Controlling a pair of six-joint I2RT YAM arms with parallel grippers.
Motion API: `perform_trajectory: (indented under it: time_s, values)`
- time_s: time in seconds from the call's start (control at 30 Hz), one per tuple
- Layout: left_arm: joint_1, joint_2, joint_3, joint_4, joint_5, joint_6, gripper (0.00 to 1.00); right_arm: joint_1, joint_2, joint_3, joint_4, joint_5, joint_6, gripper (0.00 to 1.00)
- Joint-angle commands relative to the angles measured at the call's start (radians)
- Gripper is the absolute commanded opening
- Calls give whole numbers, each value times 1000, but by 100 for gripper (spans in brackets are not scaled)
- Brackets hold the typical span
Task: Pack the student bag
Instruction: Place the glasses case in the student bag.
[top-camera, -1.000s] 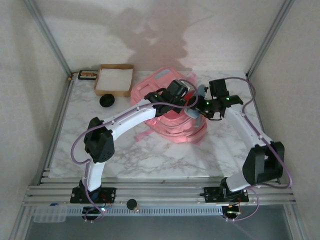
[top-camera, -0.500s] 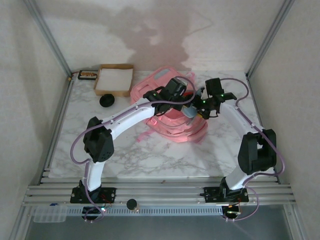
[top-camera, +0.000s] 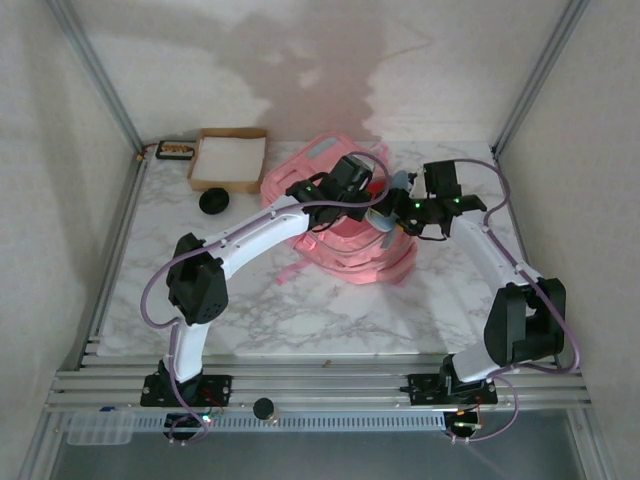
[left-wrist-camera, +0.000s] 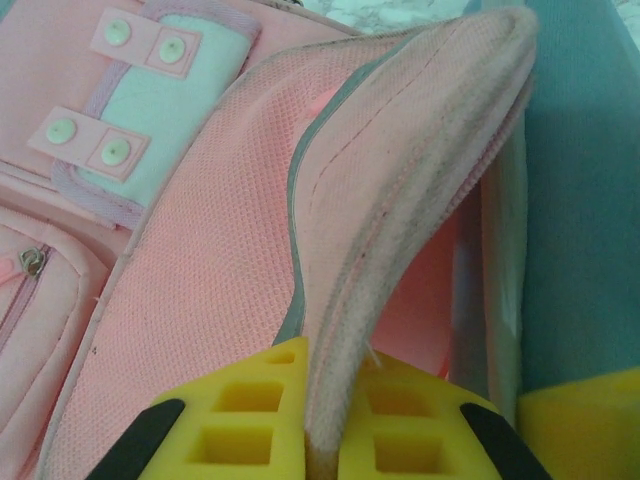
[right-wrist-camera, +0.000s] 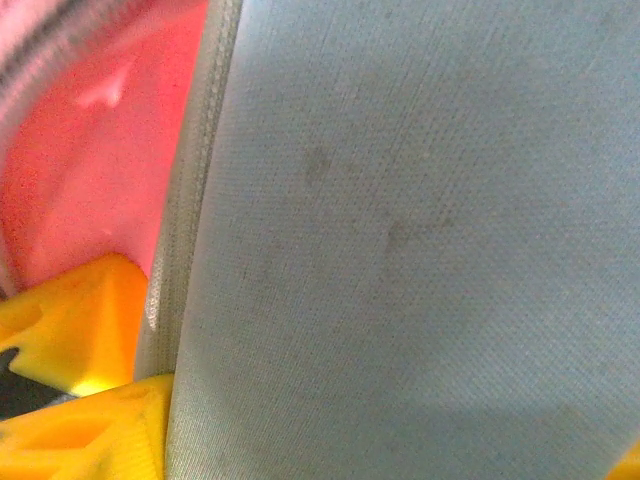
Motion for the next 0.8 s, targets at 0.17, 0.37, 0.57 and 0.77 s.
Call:
perform_trajectory:
  time_s: [0.17,0.37,0.57,0.77]
  values:
    - [24,-68,31,132,146,-123,0,115,-61,-57,-111,2,-53,68]
    - [26,-85,2,195,214,-187,0,114,40,70,-138,54,-123,85]
    - [56,-111,-39,223,235,-238,0,48,-4,60,-135,0,-153,99]
    - [56,-111,-45,218,254,-236,0,-1,-92,-87,25,-176,-75,83]
